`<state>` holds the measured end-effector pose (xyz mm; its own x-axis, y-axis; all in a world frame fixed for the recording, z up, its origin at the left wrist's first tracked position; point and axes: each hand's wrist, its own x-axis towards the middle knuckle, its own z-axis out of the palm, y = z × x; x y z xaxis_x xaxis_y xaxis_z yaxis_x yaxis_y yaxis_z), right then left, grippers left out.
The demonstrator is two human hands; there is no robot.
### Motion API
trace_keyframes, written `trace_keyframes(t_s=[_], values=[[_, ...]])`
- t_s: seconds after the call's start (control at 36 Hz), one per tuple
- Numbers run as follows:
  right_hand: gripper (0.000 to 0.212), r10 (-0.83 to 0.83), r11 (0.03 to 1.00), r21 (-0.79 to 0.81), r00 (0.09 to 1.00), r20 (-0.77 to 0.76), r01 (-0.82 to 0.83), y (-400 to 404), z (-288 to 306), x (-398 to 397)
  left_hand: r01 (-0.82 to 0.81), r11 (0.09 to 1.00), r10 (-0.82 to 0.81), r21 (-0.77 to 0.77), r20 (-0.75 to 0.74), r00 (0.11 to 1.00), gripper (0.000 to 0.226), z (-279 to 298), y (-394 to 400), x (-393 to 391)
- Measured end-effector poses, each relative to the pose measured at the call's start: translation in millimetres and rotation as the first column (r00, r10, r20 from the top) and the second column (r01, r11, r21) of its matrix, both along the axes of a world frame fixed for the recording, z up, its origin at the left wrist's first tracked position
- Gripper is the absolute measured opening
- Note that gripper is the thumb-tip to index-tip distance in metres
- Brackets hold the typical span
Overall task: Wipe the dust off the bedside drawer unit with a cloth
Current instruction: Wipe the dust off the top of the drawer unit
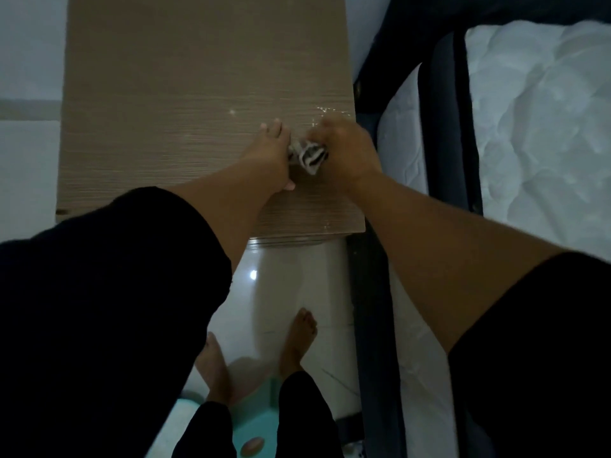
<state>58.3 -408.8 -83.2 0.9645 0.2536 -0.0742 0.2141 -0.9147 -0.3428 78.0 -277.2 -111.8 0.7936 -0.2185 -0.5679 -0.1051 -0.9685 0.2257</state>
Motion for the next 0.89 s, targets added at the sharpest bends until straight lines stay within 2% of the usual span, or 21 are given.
trace_keyframes(t_s=[0.08,0.17,0.25,0.33,0.42,0.58,0.72,0.89], values=[[0.022,-0.004,0.996,-0.092,0.998,0.06,0.009,-3.5,-4.7,32.7,-0.039,0.999,0.038,-0.024,-0.026,0.999,0.114,-0.6,-3.7,4.5],[0.013,-0.061,0.997,-0.038,0.986,0.155,0.068,-4.6,-6.5,58.7,-0.016,1.0,0.016,0.004,-0.012,1.0,0.116,-1.5,-3.2,8.9],[0.017,-0.077,0.991,-0.109,0.996,0.042,0.081,-6.4,-7.4,80.3,-0.01,0.999,0.01,0.042,-0.02,1.0,0.116,-3.7,-4.5,9.5],[0.026,-0.197,0.973,-0.138,0.977,-0.085,0.184,-8.4,-10.7,97.0,0.006,0.997,-0.004,0.07,-0.031,1.0,0.117,-1.4,-8.8,10.0],[0.03,-0.194,0.967,-0.196,0.968,-0.16,0.162,-2.2,-13.2,96.2,0.016,0.996,-0.012,0.087,-0.043,0.999,0.118,0.1,-8.3,11.8],[0.026,-0.196,0.976,-0.135,0.965,-0.176,0.173,-1.1,-12.1,67.0,-0.024,0.997,0.027,0.075,-0.041,0.999,0.119,3.2,-5.8,8.5],[0.016,-0.147,0.988,-0.092,0.95,-0.274,0.126,-4.5,-13.8,26.2,-0.118,0.987,0.123,0.112,-0.029,0.992,0.112,2.6,-7.3,0.2],[0.026,-0.074,0.995,-0.082,0.965,-0.253,0.055,-11.6,-30.8,-40.5,-0.075,0.993,0.078,0.091,-0.028,0.997,0.102,8.3,-3.8,-9.3]])
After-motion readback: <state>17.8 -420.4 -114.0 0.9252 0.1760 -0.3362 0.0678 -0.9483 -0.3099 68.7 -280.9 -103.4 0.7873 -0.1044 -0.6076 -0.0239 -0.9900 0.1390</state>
